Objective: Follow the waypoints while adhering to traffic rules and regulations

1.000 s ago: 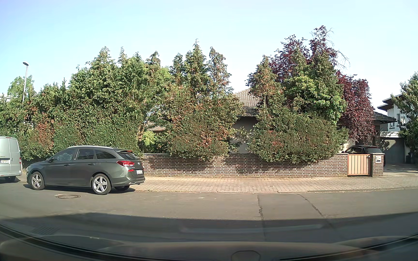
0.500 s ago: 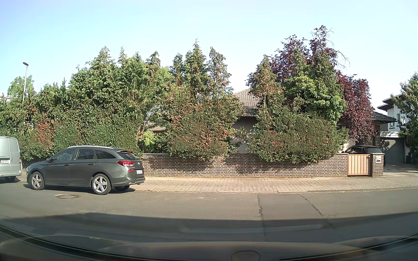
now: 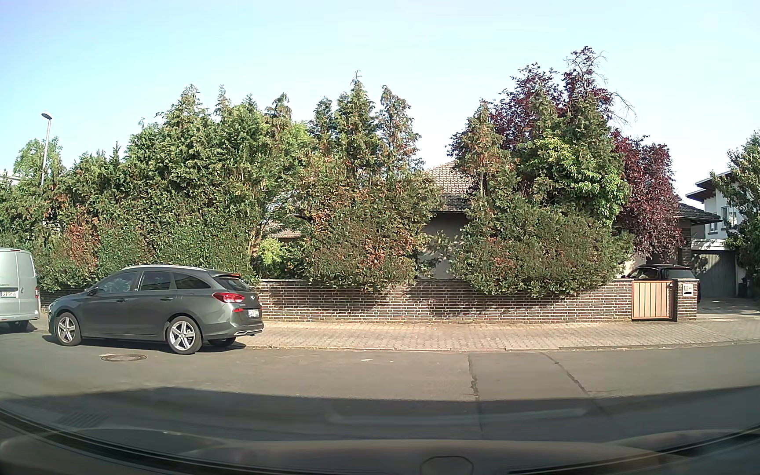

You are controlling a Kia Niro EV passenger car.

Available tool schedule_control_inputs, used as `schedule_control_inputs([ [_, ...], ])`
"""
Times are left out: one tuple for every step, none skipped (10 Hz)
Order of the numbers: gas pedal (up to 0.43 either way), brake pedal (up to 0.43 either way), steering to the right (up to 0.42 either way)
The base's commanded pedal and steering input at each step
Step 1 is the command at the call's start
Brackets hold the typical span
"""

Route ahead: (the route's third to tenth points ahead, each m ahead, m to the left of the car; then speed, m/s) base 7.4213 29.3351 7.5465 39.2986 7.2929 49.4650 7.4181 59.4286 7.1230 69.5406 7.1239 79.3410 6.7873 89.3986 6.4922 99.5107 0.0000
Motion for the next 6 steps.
schedule_control_inputs([
  [0.000, 0.226, -0.005],
  [0.000, 0.226, -0.005],
  [0.000, 0.226, -0.005],
  [0.000, 0.226, -0.005],
  [0.000, 0.226, -0.005],
  [0.000, 0.226, -0.005],
])
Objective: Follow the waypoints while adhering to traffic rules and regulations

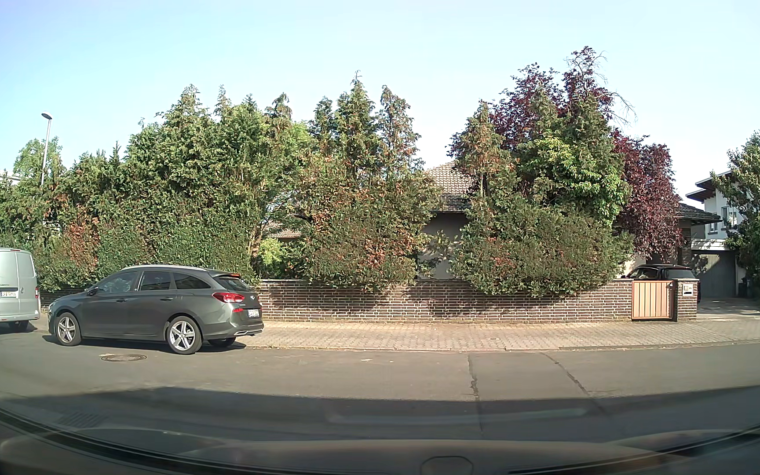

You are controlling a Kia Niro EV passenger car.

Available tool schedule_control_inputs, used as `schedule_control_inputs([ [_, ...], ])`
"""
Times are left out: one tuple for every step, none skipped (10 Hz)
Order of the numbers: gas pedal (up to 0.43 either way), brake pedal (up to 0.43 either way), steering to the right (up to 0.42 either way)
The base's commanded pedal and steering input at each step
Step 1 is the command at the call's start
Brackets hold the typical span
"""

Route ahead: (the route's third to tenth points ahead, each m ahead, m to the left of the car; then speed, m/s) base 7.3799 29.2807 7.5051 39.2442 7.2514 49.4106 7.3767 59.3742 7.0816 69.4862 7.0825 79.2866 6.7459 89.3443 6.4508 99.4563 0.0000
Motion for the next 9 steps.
schedule_control_inputs([
  [0.000, 0.226, -0.005],
  [0.000, 0.226, -0.005],
  [0.000, 0.226, -0.005],
  [0.000, 0.226, -0.005],
  [0.000, 0.226, -0.005],
  [0.000, 0.226, -0.005],
  [0.000, 0.226, -0.005],
  [0.000, 0.226, -0.005],
  [0.000, 0.226, -0.005],
])
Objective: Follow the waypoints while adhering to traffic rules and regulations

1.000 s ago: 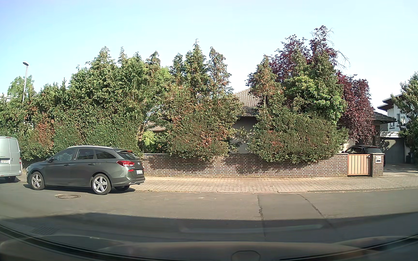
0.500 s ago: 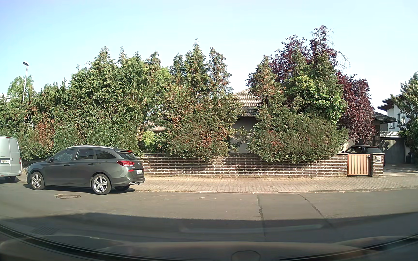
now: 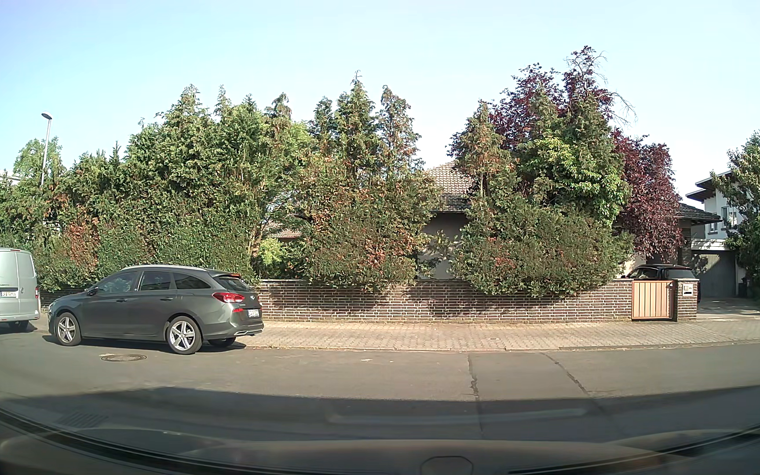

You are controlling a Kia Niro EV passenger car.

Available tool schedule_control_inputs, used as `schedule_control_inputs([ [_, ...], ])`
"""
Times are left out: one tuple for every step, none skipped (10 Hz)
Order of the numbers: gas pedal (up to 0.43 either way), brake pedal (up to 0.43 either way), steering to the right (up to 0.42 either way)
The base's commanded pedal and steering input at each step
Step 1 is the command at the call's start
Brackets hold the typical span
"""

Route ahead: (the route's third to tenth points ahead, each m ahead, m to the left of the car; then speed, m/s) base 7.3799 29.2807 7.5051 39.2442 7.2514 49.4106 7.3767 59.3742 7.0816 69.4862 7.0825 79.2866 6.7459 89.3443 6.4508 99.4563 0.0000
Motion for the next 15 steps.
schedule_control_inputs([
  [0.000, 0.226, -0.005],
  [0.000, 0.226, -0.005],
  [0.000, 0.226, -0.005],
  [0.000, 0.226, -0.005],
  [0.000, 0.226, -0.005],
  [0.000, 0.226, -0.005],
  [0.000, 0.226, -0.005],
  [0.000, 0.226, -0.005],
  [0.000, 0.226, -0.005],
  [0.000, 0.226, -0.005],
  [0.000, 0.226, -0.005],
  [0.000, 0.226, -0.005],
  [0.000, 0.226, -0.005],
  [0.000, 0.226, -0.005],
  [0.000, 0.226, -0.005],
])
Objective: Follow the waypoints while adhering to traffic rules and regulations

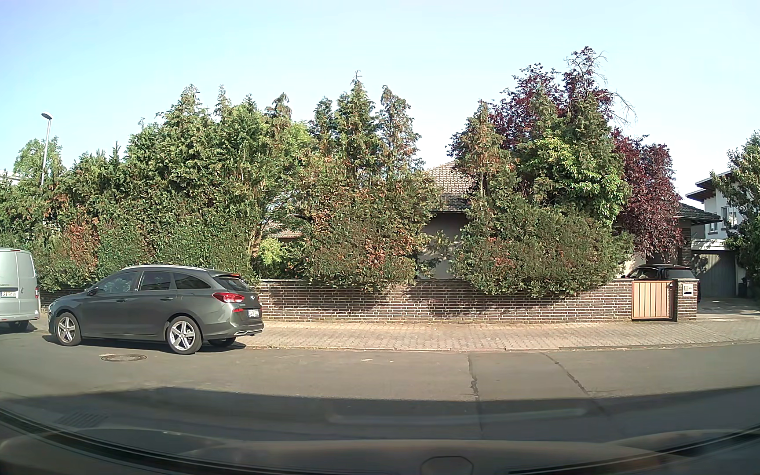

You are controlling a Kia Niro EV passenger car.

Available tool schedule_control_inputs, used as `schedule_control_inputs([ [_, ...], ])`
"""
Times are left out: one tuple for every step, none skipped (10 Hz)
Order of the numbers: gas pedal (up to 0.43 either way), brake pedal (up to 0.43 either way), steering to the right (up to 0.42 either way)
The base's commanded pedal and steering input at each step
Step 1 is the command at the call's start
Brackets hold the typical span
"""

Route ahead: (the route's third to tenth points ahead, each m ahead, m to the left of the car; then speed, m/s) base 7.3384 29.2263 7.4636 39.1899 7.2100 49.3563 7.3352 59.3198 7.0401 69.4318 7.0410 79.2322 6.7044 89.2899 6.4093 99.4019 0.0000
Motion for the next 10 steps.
schedule_control_inputs([
  [0.000, 0.226, -0.005],
  [0.000, 0.226, -0.005],
  [0.000, 0.226, -0.005],
  [0.000, 0.226, -0.005],
  [0.000, 0.226, -0.005],
  [0.000, 0.226, -0.005],
  [0.000, 0.226, -0.005],
  [0.000, 0.226, -0.005],
  [0.000, 0.226, -0.005],
  [0.000, 0.226, -0.005],
])
